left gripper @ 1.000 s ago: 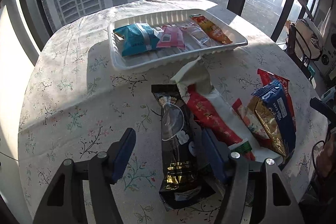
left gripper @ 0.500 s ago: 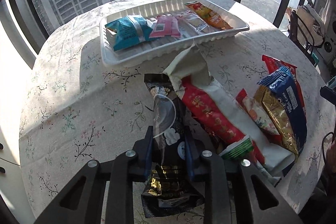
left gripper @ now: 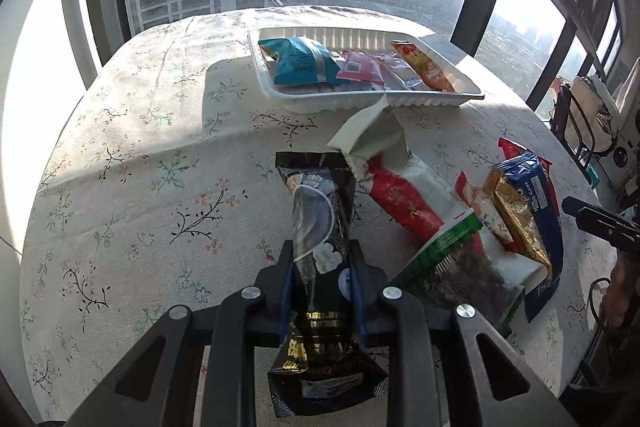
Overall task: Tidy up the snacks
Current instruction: 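Grasp the black-and-gold packet with the left gripper while the right gripper approaches the blue packet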
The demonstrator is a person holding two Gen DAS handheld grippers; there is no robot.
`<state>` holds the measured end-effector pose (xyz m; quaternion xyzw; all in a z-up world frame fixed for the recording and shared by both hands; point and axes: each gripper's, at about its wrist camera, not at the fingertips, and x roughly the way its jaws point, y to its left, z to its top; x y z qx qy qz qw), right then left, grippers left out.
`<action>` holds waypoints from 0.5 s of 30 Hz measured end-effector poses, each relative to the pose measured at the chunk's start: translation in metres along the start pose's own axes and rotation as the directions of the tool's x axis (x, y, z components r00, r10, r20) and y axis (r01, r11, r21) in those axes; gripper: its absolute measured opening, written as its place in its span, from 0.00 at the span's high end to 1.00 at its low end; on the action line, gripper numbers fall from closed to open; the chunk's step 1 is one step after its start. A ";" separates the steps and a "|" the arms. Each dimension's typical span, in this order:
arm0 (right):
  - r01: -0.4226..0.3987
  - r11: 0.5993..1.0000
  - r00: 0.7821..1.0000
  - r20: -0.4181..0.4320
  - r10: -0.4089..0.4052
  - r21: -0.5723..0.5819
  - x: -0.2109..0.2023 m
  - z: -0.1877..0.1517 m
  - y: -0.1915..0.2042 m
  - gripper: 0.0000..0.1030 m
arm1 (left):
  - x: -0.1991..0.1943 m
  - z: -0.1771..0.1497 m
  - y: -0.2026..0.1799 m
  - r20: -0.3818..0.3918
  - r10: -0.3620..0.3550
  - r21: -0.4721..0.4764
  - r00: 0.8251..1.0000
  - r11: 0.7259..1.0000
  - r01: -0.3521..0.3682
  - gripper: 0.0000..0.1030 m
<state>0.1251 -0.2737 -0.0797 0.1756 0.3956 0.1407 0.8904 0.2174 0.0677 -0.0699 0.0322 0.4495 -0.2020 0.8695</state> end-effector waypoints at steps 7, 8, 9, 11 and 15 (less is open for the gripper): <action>-0.028 0.992 0.999 -0.034 0.024 -0.125 0.013 -0.003 0.042 0.47 | -0.016 -0.011 0.012 0.054 -0.026 -0.066 0.998 0.997 0.029 0.76; -0.027 0.991 0.999 -0.045 0.022 -0.130 0.018 -0.002 0.045 0.47 | -0.018 -0.013 0.014 0.060 -0.028 -0.073 0.998 0.997 0.032 0.76; -0.025 0.990 0.999 -0.051 0.018 -0.137 0.021 -0.003 0.048 0.47 | -0.020 -0.015 0.016 0.065 -0.029 -0.082 0.997 0.996 0.034 0.76; -0.017 0.987 0.998 -0.064 0.007 -0.159 0.026 -0.003 0.055 0.47 | -0.023 -0.018 0.020 0.074 -0.031 -0.101 0.997 0.994 0.038 0.76; -0.015 0.984 0.997 -0.077 0.001 -0.178 0.030 -0.002 0.065 0.47 | -0.031 -0.026 0.026 0.094 -0.042 -0.125 0.995 0.991 0.054 0.76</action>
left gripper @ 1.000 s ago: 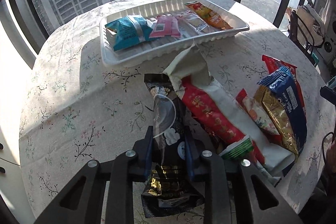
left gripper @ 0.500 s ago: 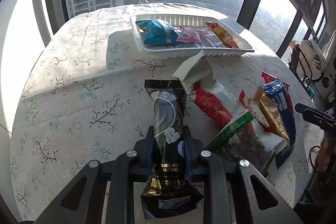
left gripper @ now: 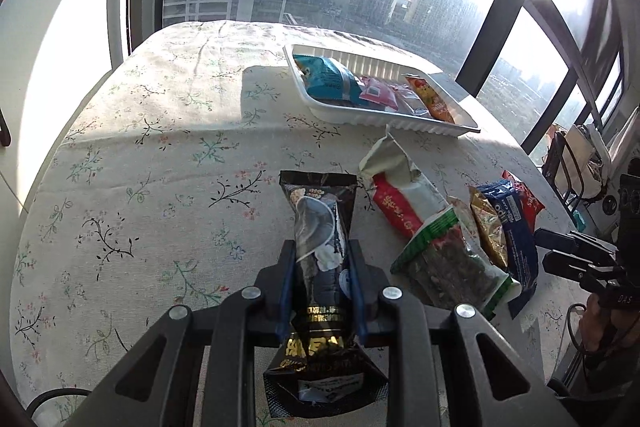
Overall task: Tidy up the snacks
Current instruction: 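Grasp the black-and-gold packet with the left gripper while the right gripper approaches the blue packet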
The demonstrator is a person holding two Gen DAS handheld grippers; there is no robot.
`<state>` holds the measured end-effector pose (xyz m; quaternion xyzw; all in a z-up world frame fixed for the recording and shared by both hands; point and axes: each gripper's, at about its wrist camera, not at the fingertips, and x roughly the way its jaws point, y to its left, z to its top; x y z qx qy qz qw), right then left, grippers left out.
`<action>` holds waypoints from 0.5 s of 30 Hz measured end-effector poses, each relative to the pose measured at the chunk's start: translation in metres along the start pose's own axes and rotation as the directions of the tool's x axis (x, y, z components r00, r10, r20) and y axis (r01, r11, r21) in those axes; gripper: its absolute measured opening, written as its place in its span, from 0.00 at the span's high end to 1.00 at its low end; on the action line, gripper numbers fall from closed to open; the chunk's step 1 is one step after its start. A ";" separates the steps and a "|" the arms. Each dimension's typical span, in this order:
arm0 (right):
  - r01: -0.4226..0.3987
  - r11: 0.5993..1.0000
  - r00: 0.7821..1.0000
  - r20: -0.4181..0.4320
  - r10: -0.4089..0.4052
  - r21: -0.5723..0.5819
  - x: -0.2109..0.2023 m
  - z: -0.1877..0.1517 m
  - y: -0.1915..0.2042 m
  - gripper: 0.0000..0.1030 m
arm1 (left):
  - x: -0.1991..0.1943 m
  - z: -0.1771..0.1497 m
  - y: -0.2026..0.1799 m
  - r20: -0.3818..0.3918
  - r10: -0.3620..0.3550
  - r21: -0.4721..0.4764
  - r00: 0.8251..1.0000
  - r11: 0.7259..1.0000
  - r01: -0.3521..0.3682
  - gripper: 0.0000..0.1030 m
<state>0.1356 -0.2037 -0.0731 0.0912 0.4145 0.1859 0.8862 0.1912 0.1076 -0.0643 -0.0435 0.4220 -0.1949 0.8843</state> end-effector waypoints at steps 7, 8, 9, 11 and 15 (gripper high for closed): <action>0.034 0.999 0.999 -0.017 -0.034 -0.036 0.003 0.006 0.015 0.47 | -0.008 -0.008 0.000 0.028 -0.036 -0.015 0.999 0.999 0.037 0.76; 0.059 0.998 0.997 -0.039 -0.061 -0.031 0.007 0.006 0.013 0.47 | -0.009 -0.009 0.000 0.028 -0.040 -0.014 0.999 0.999 0.041 0.76; 0.068 0.997 0.996 -0.060 -0.069 -0.022 0.011 0.006 0.010 0.47 | -0.009 -0.009 -0.001 0.028 -0.045 -0.013 0.999 0.999 0.045 0.76; 0.085 0.996 0.992 -0.091 -0.085 -0.002 0.017 0.005 0.004 0.47 | -0.009 -0.011 -0.001 0.029 -0.049 -0.014 0.998 0.999 0.049 0.76; 0.072 0.997 0.993 -0.093 -0.075 -0.034 0.021 0.006 0.012 0.47 | -0.009 -0.013 0.001 0.032 -0.054 -0.022 0.998 0.998 0.055 0.76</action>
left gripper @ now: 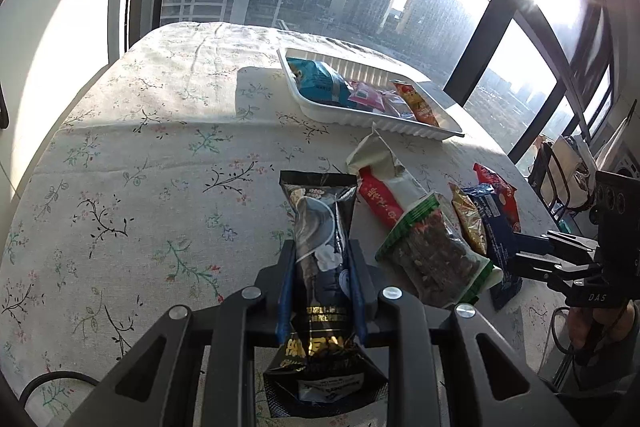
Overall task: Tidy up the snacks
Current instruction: 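Grasp the black-and-gold packet with the left gripper while the right gripper approaches the blue packet, then grasp the blue packet with the right gripper and lift it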
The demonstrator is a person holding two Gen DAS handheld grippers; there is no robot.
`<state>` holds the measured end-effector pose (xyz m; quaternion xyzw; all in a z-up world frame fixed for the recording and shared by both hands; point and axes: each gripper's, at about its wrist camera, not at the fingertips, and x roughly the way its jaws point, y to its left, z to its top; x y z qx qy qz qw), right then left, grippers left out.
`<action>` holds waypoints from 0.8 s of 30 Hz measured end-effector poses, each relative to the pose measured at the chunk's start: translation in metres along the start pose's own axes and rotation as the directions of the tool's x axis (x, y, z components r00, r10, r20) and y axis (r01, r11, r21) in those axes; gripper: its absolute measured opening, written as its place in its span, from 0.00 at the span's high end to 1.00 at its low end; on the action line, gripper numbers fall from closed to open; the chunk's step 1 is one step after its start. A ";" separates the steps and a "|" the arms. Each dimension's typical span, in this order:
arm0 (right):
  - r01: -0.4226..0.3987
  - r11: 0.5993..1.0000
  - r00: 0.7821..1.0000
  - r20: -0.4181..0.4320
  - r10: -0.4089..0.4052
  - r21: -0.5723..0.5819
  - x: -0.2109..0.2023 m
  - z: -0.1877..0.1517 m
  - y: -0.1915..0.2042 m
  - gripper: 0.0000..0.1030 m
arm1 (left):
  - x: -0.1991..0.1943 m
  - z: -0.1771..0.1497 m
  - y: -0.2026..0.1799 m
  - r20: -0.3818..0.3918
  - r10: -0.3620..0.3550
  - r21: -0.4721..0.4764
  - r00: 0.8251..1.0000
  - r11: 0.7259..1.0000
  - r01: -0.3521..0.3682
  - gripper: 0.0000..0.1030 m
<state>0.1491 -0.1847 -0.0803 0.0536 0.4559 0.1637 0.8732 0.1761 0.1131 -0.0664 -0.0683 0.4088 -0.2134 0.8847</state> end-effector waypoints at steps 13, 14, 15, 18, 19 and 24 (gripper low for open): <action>-0.015 0.999 0.999 -0.040 0.017 0.044 0.023 0.007 -0.010 0.71 | 0.001 -0.004 0.000 0.002 -0.014 -0.007 1.000 1.000 0.014 0.76; -0.015 0.999 0.999 -0.036 0.016 0.045 0.022 0.006 -0.011 0.71 | 0.001 -0.004 0.000 0.004 -0.014 -0.007 1.000 1.000 0.014 0.76; -0.017 0.999 0.999 -0.032 0.019 0.046 0.021 0.005 -0.012 0.72 | 0.000 -0.004 0.000 0.006 -0.014 -0.009 1.000 1.000 0.014 0.76; -0.025 0.998 1.000 -0.013 0.026 0.057 0.016 0.003 -0.015 0.75 | -0.002 -0.004 0.000 0.012 -0.016 -0.012 1.000 1.000 0.016 0.76; -0.029 0.998 1.000 -0.002 0.029 0.059 0.013 0.002 -0.015 0.75 | -0.003 -0.004 0.000 0.014 -0.017 -0.014 1.000 1.000 0.017 0.76; -0.061 0.996 0.997 0.054 0.057 0.069 -0.007 0.004 -0.021 0.75 | -0.010 -0.001 0.003 0.037 -0.020 -0.024 0.999 0.999 0.021 0.76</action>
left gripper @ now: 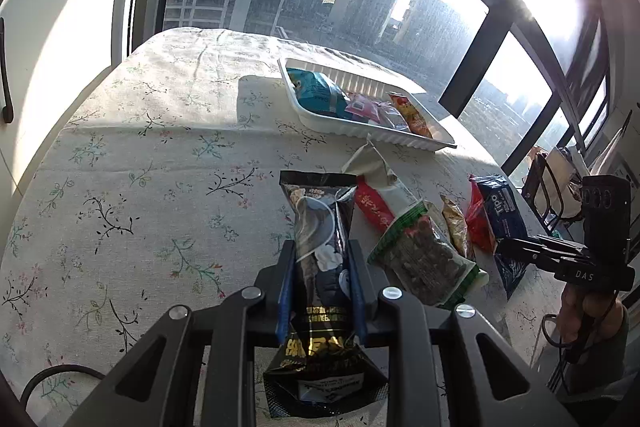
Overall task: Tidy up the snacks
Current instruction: 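Grasp the blue packet with the right gripper and lift it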
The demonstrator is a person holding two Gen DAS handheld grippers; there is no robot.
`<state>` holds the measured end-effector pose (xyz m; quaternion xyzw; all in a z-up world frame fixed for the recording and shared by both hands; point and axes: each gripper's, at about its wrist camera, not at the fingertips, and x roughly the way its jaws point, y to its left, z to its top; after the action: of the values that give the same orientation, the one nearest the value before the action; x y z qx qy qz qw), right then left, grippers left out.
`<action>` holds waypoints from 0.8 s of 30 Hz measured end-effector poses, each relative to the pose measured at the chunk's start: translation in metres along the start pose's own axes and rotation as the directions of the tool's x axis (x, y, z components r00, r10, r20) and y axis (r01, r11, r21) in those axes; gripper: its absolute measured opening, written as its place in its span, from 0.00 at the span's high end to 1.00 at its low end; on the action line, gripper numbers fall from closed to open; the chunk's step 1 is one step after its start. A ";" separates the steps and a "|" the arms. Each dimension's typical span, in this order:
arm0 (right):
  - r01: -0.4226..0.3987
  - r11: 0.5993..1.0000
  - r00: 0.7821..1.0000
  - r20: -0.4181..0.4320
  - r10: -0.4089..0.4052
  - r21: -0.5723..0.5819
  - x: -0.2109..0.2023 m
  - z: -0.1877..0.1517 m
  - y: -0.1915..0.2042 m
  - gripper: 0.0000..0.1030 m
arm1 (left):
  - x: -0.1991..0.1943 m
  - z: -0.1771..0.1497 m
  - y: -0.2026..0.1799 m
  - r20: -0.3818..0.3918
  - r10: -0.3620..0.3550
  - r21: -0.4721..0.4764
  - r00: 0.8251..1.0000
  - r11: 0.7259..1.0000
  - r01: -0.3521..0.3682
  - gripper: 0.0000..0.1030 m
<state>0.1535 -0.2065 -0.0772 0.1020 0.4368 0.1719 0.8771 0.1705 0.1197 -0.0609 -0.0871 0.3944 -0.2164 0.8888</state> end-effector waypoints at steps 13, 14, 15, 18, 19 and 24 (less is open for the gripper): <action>-0.030 0.997 0.995 0.099 0.022 0.077 -0.038 0.036 -0.041 0.75 | -0.005 0.059 -0.006 0.085 -0.011 0.050 0.996 0.999 0.007 0.76; -0.031 0.997 0.994 0.107 0.023 0.077 -0.041 0.043 -0.044 0.75 | -0.002 0.067 -0.006 0.089 -0.014 0.053 0.996 0.999 0.009 0.76; -0.035 0.996 0.993 0.113 0.026 0.079 -0.042 0.052 -0.049 0.75 | 0.002 0.077 -0.007 0.090 -0.015 0.058 0.996 0.998 0.010 0.76; -0.033 0.996 0.991 0.133 0.021 0.086 -0.047 0.079 -0.061 0.75 | 0.014 0.104 -0.010 0.102 -0.026 0.074 0.994 0.997 0.018 0.76; -0.035 0.996 0.990 0.142 0.022 0.087 -0.050 0.088 -0.065 0.75 | 0.019 0.114 -0.013 0.104 -0.023 0.084 0.994 0.996 0.015 0.76; -0.065 0.996 0.986 0.159 0.054 0.068 -0.049 0.139 -0.075 0.75 | 0.049 0.154 -0.033 0.090 -0.023 0.156 0.996 0.988 0.009 0.76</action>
<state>0.2537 -0.2990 0.0169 0.1603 0.3691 0.1733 0.8989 0.3027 0.0657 0.0215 -0.0307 0.3346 -0.2495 0.9082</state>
